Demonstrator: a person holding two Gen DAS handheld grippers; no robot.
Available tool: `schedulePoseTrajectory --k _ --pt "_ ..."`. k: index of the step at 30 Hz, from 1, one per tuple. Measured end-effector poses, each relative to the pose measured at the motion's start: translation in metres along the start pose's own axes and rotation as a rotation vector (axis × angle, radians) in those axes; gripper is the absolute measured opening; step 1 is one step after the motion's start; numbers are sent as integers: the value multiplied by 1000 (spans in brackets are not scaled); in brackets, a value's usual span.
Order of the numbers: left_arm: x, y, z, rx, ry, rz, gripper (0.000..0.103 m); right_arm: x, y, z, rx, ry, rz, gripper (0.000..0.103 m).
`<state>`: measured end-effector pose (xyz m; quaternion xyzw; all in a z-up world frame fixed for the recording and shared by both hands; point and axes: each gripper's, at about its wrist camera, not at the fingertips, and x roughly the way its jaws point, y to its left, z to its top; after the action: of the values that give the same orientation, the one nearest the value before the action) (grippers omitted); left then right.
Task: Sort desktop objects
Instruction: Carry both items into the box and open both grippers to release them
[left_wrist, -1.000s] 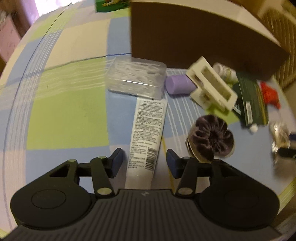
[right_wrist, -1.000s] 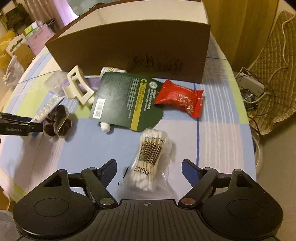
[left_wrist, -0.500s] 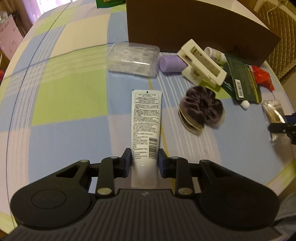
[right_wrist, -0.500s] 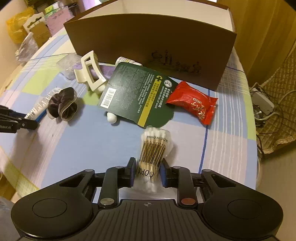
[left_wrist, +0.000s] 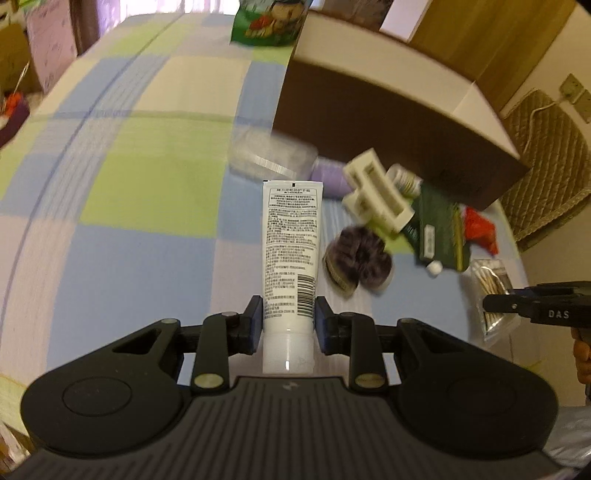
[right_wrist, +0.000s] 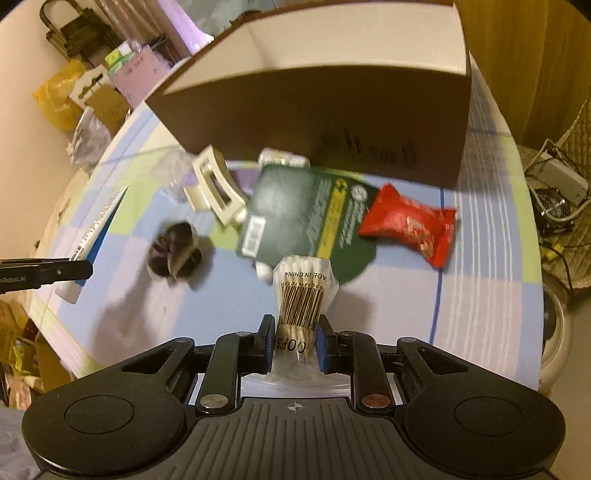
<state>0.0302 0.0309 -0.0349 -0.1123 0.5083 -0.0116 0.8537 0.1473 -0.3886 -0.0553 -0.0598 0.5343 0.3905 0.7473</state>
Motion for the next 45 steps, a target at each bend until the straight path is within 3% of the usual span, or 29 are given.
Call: schedulePoseTrajectory --k 14,25,36,45 --pt "-21 -46 86 294 -99 -63 24 -42 41 49 -19 -175 -101 25" --pt "5 -100 159 433 -197 -121 24 -59 30 133 -73 -318 -187 25" --pt "55 -124 220 448 -147 -117 24 -12 -6 215 -12 -235 -163 25" --pt "126 -119 242 326 -6 -104 24 52 -48 238 72 -83 -167 25"
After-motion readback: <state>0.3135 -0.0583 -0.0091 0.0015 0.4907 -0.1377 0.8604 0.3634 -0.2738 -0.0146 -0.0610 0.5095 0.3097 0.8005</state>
